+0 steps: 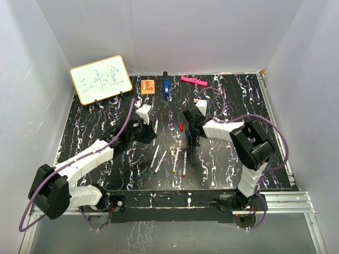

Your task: Insert the pens into the pen caps

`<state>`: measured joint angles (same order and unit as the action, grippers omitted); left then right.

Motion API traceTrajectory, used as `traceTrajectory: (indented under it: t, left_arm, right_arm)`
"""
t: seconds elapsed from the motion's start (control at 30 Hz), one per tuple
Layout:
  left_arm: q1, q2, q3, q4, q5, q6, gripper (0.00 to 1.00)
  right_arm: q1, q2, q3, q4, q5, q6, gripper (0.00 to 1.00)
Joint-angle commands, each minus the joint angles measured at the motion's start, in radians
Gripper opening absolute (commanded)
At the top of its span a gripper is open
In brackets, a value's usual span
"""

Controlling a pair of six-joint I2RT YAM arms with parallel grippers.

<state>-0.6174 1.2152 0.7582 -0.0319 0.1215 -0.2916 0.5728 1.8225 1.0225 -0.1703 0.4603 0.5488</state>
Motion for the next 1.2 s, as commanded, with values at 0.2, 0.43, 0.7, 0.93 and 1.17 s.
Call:
traceTrajectory:
  t: [0.2,0.43,0.7,0.93,1.17]
  left_arm:
    - [0.001,0.020,0.039,-0.019,0.016,0.007,0.00]
    - [0.001,0.030,0.053,-0.037,0.012,0.016,0.00]
    - [0.001,0.042,0.056,-0.042,-0.013,0.006,0.00]
    - [0.001,0.037,0.036,-0.003,-0.024,-0.012,0.00]
    - [0.001,0.000,-0.032,0.120,0.095,0.002,0.00]
  right_arm:
    - [-0.045,0.012,-0.059,-0.057,-0.068,0.008,0.09]
    - [-0.045,-0.004,-0.069,-0.073,-0.096,0.007,0.01]
    - [-0.045,-0.071,-0.048,-0.020,-0.107,-0.046,0.00]
    - [-0.045,-0.192,-0.007,0.034,-0.093,-0.117,0.00]
    - [-0.045,-0.315,-0.044,0.225,-0.119,-0.194,0.00]
